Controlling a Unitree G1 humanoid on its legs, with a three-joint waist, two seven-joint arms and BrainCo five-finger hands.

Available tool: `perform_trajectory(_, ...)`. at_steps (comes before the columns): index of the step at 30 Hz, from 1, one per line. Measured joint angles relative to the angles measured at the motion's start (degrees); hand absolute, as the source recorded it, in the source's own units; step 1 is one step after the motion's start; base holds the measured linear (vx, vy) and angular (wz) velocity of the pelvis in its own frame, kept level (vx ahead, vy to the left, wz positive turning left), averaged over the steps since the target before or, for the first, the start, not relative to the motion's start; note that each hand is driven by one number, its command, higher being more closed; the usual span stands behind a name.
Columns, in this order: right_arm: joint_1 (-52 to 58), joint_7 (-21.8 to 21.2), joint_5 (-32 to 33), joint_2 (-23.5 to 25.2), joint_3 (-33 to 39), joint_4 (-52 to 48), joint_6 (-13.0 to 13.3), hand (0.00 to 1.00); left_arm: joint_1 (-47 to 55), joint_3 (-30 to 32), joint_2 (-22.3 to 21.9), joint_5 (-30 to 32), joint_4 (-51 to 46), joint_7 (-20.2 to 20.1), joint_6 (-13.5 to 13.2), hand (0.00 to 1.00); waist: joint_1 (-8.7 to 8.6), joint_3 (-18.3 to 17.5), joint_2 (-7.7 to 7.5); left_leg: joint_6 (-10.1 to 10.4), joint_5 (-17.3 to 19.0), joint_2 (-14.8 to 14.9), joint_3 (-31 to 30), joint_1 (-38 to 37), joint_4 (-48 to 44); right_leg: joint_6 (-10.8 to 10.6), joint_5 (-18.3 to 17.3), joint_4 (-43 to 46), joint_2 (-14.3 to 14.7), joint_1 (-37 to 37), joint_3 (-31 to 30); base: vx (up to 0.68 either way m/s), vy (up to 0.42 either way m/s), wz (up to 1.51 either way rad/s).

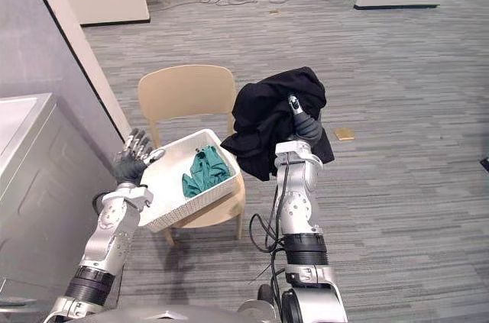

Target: Pick up the laundry basket with both hands and put the clothes into the washing machine.

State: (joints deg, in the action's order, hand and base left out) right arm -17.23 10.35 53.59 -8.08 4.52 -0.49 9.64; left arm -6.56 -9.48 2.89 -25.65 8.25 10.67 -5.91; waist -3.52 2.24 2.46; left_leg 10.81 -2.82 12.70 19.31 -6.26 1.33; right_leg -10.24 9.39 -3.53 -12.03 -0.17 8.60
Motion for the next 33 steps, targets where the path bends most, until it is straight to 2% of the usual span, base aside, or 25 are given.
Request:
perform_trajectory(6,3.4,-1.76,0.0,-1.5,-3.3,-3.18,-1.21,1.0,-7.39,-7.22,-0.03,0.14,3.08,-1.48,0.62,0.0,-0.73,-0.28,0.17,0.06,-0.04,0.0,0.29,-0.23,0.11,-0.02,0.28,-0.28,0.1,-0.02,-0.45,-0.04,-0.005,-0.05)
perform_trajectory(9,3.84,-2.34,0.01,-1.46,-4.52,-3.19,-1.52,1.0,-9.22,-9.74,-0.15,2.19,4.87,-2.33,1.16,0.0,-1.32,-0.65,0.25,0.16,-0.19,-0.04,0.97,-0.93,0.87,-0.04,0.36,-0.45,0.28,-0.05,-1.08,-0.02,-0.002,-0.08)
perform_trajectory(13,6.31,-2.56,0.02,-1.49,-5.31,-3.67,-1.53,1.0,-10.99,-14.08,-1.31,2.32,7.3,-2.45,1.85,0.0,-1.36,-1.96,0.23,0.14,-0.16,-0.05,0.97,-0.88,1.02,-0.09,0.37,-0.66,0.35,-0.01,-1.07,0.0,0.0,-0.01)
perform_trajectory(22,9.93,-3.64,0.04,-1.24,-6.78,-8.0,-1.96,1.0,-17.08,-20.88,-2.96,2.26,9.18,-2.72,2.39,0.0,-1.53,-2.08,0.21,0.13,-0.16,-0.06,0.49,-0.88,1.04,-0.26,0.26,-0.58,0.34,0.3,-0.67,-0.01,-0.002,0.01)
perform_trajectory(26,10.09,-3.68,0.03,-1.09,-7.65,-8.0,-1.96,1.0,-19.41,-25.33,-4.21,2.24,12.42,-2.7,2.47,0.0,-1.75,-2.34,0.05,0.12,-0.15,-0.02,-0.64,-0.85,0.91,-0.39,-0.14,-0.59,0.24,1.0,-0.14,-0.03,-0.003,0.1)
perform_trajectory(33,10.26,-3.68,0.05,-0.92,-8.69,-8.0,-1.93,1.0,-22.69,-29.05,-5.66,2.2,15.53,-2.55,2.73,0.0,-1.78,-2.9,-1.01,0.11,-0.15,-0.02,-1.05,-0.73,0.99,-0.47,-0.39,-0.54,0.18,1.08,0.12,0.0,0.0,0.0)
